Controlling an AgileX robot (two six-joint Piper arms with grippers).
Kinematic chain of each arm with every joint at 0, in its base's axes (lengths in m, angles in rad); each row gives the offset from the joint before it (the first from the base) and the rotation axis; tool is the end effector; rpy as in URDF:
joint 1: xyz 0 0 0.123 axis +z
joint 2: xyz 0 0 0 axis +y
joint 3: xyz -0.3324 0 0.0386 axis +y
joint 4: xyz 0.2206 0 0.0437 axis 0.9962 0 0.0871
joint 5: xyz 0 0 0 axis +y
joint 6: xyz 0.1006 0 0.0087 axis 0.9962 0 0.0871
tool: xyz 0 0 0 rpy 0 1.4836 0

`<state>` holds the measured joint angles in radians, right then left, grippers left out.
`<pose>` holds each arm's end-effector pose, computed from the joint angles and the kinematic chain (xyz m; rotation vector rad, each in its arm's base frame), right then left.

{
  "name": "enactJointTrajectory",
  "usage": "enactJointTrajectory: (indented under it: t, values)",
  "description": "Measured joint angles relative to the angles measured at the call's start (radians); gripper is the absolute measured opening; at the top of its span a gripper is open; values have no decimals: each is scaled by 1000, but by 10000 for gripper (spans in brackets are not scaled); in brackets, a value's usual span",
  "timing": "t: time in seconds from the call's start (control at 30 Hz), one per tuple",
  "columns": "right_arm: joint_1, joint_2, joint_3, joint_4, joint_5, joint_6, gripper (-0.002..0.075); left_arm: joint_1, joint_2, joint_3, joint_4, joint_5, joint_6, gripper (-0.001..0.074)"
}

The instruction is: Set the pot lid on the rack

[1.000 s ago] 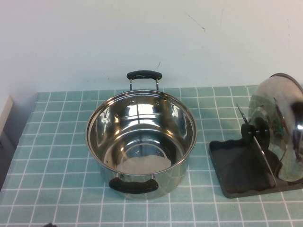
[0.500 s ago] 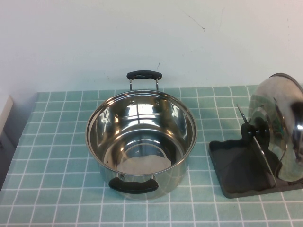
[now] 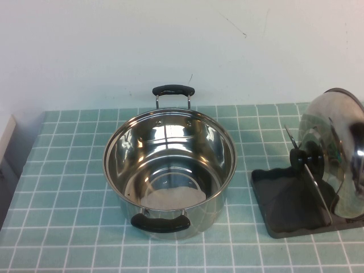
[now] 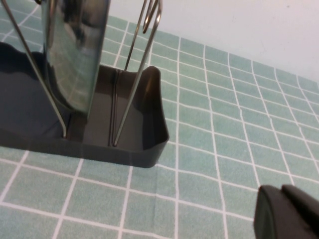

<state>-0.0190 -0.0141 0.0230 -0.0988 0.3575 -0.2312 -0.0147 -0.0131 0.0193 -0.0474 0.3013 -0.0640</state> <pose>-0.0150 -0.0032 0.1709 -0.2579 1.8389 -0.2706 -0.0135 -0.0012 0.1775 -0.0746 1.7903 -0.1015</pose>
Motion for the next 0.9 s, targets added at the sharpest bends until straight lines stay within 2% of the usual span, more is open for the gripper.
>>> enactJointTrajectory:
  t: [0.17, 0.4, 0.9]
  values:
    - [0, 0, 0, 2, 0, 0, -1, 17, 0, 0, 47, 0, 0, -2]
    - [0, 0, 0, 2, 0, 0, -1, 99, 0, 0, 21, 0, 1, -2]
    - [0, 0, 0, 2, 0, 0, -1, 105, 0, 0, 14, 0, 5, -2]
